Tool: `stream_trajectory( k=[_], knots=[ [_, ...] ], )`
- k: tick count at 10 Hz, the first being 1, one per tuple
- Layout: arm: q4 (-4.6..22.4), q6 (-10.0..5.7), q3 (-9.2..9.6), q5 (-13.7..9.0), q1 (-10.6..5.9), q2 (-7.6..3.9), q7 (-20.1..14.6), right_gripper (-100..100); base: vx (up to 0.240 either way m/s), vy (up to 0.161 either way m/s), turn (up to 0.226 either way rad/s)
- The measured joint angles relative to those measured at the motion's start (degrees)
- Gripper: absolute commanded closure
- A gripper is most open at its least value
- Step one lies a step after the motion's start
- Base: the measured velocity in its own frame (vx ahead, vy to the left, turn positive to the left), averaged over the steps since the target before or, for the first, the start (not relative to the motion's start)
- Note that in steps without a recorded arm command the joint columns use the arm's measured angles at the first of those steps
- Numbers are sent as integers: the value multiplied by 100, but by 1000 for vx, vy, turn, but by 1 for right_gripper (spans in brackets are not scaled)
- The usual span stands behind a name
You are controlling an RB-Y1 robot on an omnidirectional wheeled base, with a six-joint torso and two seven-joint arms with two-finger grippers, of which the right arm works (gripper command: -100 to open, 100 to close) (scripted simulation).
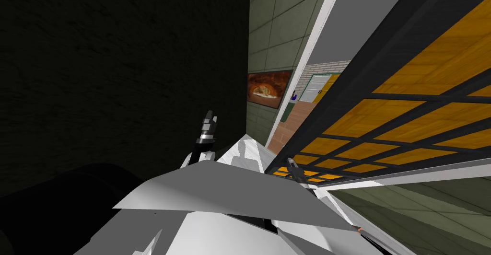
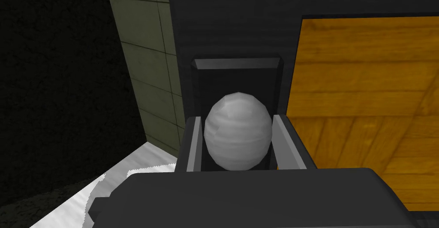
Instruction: Pull the door open
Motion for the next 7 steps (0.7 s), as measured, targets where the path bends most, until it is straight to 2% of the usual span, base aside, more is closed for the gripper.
stream_trajectory(
  k=[3, 5, 6, 7],
  knots=[
    [108, -209, 169, -2, 26, -39, -112, 100, -204, -82, 146],
    [314, -387, 324, 9, 49, -19, -252, 100, -218, -69, 141],
    [217, -427, 383, -6, 108, -91, -243, 100, -190, -78, 133],
    [283, -502, 452, -5, 121, -87, -284, 100, -202, -81, 116]
  ],
)
